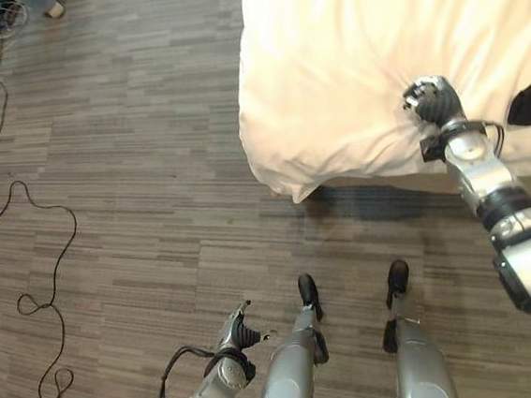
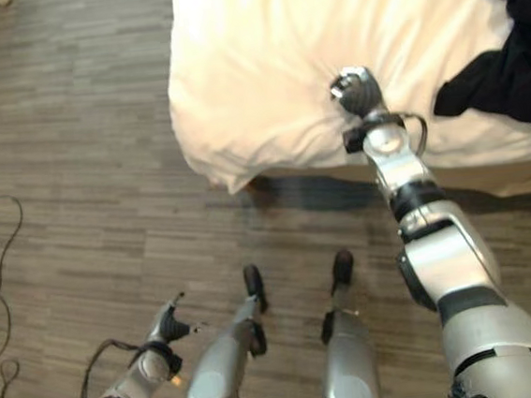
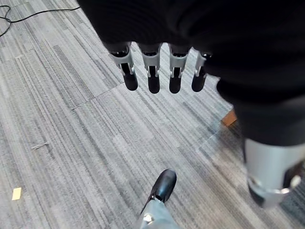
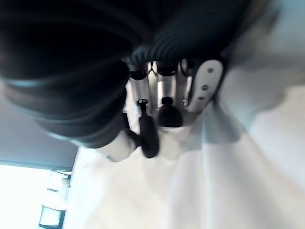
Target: Tidy up the quilt and then pick up the clothes from the bed and put them into the laundry hamper.
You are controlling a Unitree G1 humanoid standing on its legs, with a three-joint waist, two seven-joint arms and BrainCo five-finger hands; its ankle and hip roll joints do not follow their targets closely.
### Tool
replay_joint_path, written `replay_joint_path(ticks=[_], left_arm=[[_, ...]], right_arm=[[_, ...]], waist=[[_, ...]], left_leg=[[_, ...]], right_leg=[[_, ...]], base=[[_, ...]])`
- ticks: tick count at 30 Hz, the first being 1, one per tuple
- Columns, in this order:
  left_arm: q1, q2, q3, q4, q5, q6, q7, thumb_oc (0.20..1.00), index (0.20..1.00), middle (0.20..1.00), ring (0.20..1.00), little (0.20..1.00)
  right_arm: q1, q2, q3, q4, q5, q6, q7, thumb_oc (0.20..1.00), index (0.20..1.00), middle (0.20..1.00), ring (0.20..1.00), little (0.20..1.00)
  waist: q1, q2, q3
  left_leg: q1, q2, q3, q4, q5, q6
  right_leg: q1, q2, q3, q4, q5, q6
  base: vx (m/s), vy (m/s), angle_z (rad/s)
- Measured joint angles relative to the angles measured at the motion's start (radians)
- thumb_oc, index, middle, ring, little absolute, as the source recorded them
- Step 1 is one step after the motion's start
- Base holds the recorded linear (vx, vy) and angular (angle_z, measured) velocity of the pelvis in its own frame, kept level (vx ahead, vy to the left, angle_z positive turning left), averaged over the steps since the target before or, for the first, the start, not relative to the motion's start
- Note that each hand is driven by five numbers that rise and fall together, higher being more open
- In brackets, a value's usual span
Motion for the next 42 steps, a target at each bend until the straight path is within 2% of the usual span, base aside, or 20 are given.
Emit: replay_joint_path(ticks=[6,7,8,10,12,13,14,16,17,21,24,25,26,27,30,31,32,35,39,42], left_arm=[[0.087,0.012,0.095,0.094,0.052,0.061,-0.022,1.0,1.0,1.0,1.0,1.0],[0.094,0.014,0.098,0.1,0.053,0.065,-0.026,1.0,1.0,1.0,1.0,1.0],[0.116,0.031,0.115,0.11,0.053,0.077,-0.038,1.0,1.0,1.0,1.0,1.0],[0.132,0.059,0.183,0.157,0.054,0.095,-0.043,1.0,1.0,1.0,1.0,1.0],[0.124,0.065,0.208,0.202,0.079,0.097,-0.044,1.0,1.0,1.0,1.0,1.0],[0.118,0.067,0.217,0.247,0.087,0.089,-0.042,1.0,1.0,1.0,1.0,1.0],[0.121,0.081,0.215,0.273,0.093,0.089,-0.044,1.0,1.0,1.0,1.0,1.0],[0.109,0.041,0.217,0.288,0.093,0.094,-0.051,1.0,1.0,1.0,1.0,1.0],[0.126,0.02,0.201,0.251,0.092,0.093,-0.045,1.0,1.0,1.0,1.0,1.0],[0.104,-0.038,0.166,0.232,0.09,0.079,-0.038,1.0,1.0,1.0,1.0,1.0],[0.063,-0.048,0.15,0.229,0.09,0.081,-0.034,1.0,1.0,1.0,1.0,1.0],[0.063,-0.066,0.144,0.231,0.09,0.075,-0.029,1.0,1.0,1.0,1.0,1.0],[0.061,-0.071,0.124,0.233,0.092,0.071,-0.023,1.0,1.0,1.0,1.0,1.0],[0.038,-0.072,0.112,0.248,0.099,0.074,-0.032,1.0,1.0,1.0,1.0,1.0],[0.041,-0.054,0.066,0.245,0.132,0.082,-0.041,1.0,1.0,1.0,1.0,1.0],[0.037,-0.061,0.064,0.235,0.132,0.091,-0.041,1.0,1.0,1.0,1.0,1.0],[0.033,-0.072,0.058,0.203,0.133,0.097,-0.036,1.0,1.0,1.0,1.0,1.0],[-0.007,-0.054,0.059,0.189,0.145,0.104,-0.029,1.0,1.0,1.0,1.0,1.0],[-0.072,-0.018,0.058,0.202,0.179,0.1,-0.027,1.0,1.0,1.0,1.0,1.0],[-0.07,-0.016,0.05,0.212,0.216,0.097,-0.036,1.0,1.0,1.0,1.0,1.0]], right_arm=[[0.728,0.134,-0.253,0.172,-0.003,0.164,0.007,0.2,0.2,0.2,0.2,0.2],[0.77,0.142,-0.244,0.193,-0.005,0.179,0.007,0.325,0.325,0.325,0.325,0.325],[0.857,0.138,-0.231,0.196,-0.009,0.189,0.008,1.0,1.0,1.0,1.0,1.0],[0.951,0.161,-0.204,0.195,-0.048,0.19,0.022,1.0,1.0,1.0,1.0,1.0],[1.001,0.174,-0.168,0.197,-0.087,0.192,0.032,1.0,1.0,1.0,1.0,1.0],[0.999,0.185,-0.148,0.21,-0.098,0.195,0.04,1.0,1.0,1.0,1.0,1.0],[0.996,0.204,-0.131,0.215,-0.124,0.194,0.047,1.0,1.0,1.0,1.0,1.0],[0.971,0.215,-0.082,0.219,-0.152,0.186,0.048,1.0,1.0,1.0,1.0,1.0],[0.91,0.208,-0.028,0.218,-0.166,0.187,0.044,1.0,1.0,1.0,1.0,1.0],[0.816,0.217,0.018,0.156,-0.203,0.172,0.032,1.0,1.0,1.0,1.0,1.0],[0.808,0.237,0.049,0.168,-0.225,0.168,0.019,1.0,1.0,1.0,1.0,1.0],[0.804,0.223,0.053,0.202,-0.243,0.17,0.022,1.0,1.0,1.0,1.0,1.0],[0.802,0.201,0.061,0.198,-0.247,0.175,0.021,1.0,1.0,1.0,1.0,1.0],[0.813,0.201,0.065,0.193,-0.256,0.174,0.015,1.0,1.0,1.0,1.0,1.0],[0.889,0.213,0.053,0.175,-0.288,0.181,0.01,1.0,1.0,1.0,1.0,1.0],[0.899,0.205,0.045,0.176,-0.307,0.182,0.0,1.0,1.0,1.0,1.0,1.0],[0.884,0.192,0.009,0.154,-0.321,0.187,-0.014,1.0,1.0,1.0,1.0,1.0],[0.907,0.203,-0.002,0.095,-0.317,0.182,-0.032,1.0,1.0,1.0,1.0,1.0],[0.934,0.27,-0.021,0.105,-0.307,0.179,-0.04,1.0,1.0,1.0,1.0,1.0],[0.934,0.277,-0.024,0.108,-0.312,0.181,-0.044,1.0,1.0,1.0,1.0,1.0]], waist=[[-0.112,-0.094,-0.063],[-0.128,-0.108,-0.068],[-0.156,-0.132,-0.077],[-0.177,-0.171,-0.106],[-0.195,-0.174,-0.133],[-0.191,-0.169,-0.141],[-0.162,-0.189,-0.165],[-0.154,-0.197,-0.222],[-0.115,-0.217,-0.232],[-0.057,-0.213,-0.247],[-0.073,-0.21,-0.25],[-0.058,-0.153,-0.254],[-0.048,-0.094,-0.255],[-0.082,-0.114,-0.244],[-0.077,-0.17,-0.27],[-0.101,-0.174,-0.263],[-0.122,-0.123,-0.231],[-0.189,-0.123,-0.213],[-0.23,-0.153,-0.202],[-0.253,-0.152,-0.202]], left_leg=[[0.151,-0.01,0.083,-0.003,-0.065,0.019],[0.161,0.002,0.123,-0.001,-0.07,0.02],[0.182,0.025,0.202,-0.001,-0.086,0.019],[0.235,0.062,0.295,-0.001,-0.097,0.005],[0.287,0.114,0.349,-0.001,-0.117,-0.014],[0.336,0.159,0.409,0.041,-0.128,-0.086],[0.357,0.189,0.421,0.101,-0.154,-0.086],[0.323,0.21,0.251,0.259,-0.154,-0.061],[0.283,0.109,0.037,0.357,-0.216,-0.034],[0.154,-0.096,-0.247,0.368,-0.282,-0.026],[0.033,-0.116,-0.334,0.218,-0.201,-0.04],[-0.008,-0.042,-0.368,0.139,-0.138,-0.028],[-0.049,0.029,-0.386,0.145,-0.102,-0.069],[-0.071,0.03,-0.388,0.185,-0.059,-0.07],[0.028,-0.078,-0.318,0.141,-0.042,0.023],[0.073,-0.113,-0.277,0.125,-0.061,0.04],[0.15,-0.069,-0.2,0.042,-0.084,0.118],[0.2,-0.083,-0.169,0.021,-0.119,0.13],[0.22,-0.077,-0.17,-0.002,-0.14,0.109],[0.238,-0.052,-0.164,-0.005,-0.188,0.071]], right_leg=[[0.097,-0.031,-0.007,0.019,-0.055,0.013],[0.088,-0.042,-0.045,0.035,-0.059,0.011],[0.06,-0.07,-0.155,0.079,-0.065,0.013],[0.057,-0.098,-0.302,0.176,-0.08,0.0],[0.083,-0.024,-0.28,0.163,-0.125,-0.013],[0.075,0.034,-0.251,0.213,-0.171,-0.057],[0.072,0.06,-0.185,0.241,-0.197,-0.122],[0.091,0.123,-0.071,0.171,-0.165,-0.151],[0.099,0.157,0.085,0.121,-0.108,-0.183],[0.195,0.216,0.351,-0.051,-0.043,-0.147],[0.218,0.24,0.326,-0.082,-0.075,-0.141],[0.185,0.306,0.344,0.013,-0.107,-0.128],[0.119,0.359,0.355,0.228,-0.164,-0.189],[0.143,0.361,0.366,0.21,-0.227,-0.226],[0.169,0.313,0.451,0.194,-0.239,-0.172],[0.167,0.303,0.465,0.215,-0.248,-0.088],[0.063,0.309,0.332,0.446,-0.295,-0.015],[-0.054,0.195,0.317,0.621,-0.341,0.03],[-0.049,0.176,0.297,0.295,-0.336,0.041],[-0.019,0.146,0.113,0.152,-0.229,0.045]], base=[[0.19,0.008,-0.3],[0.19,-0.146,-1.71],[0.21,-0.166,-1.67],[0.19,-0.242,-1.81],[0.31,-0.305,-1.54],[0.37,-0.327,-2.02],[0.2,-0.166,-1.95],[0.2,-0.166,-2.04],[0.36,-0.076,-2.98],[0.29,0.085,-2.19],[0.31,0.144,-1.52],[0.44,0.183,-1.83],[0.35,0.132,-1.49],[0.4,0.181,-0.97],[0.33,0.146,-0.8],[0.26,0.122,-1.1],[0.1,0.056,-0.82],[0.53,0.135,-0.59],[0.57,0.015,-0.07],[0.48,0.02,-0.04]])
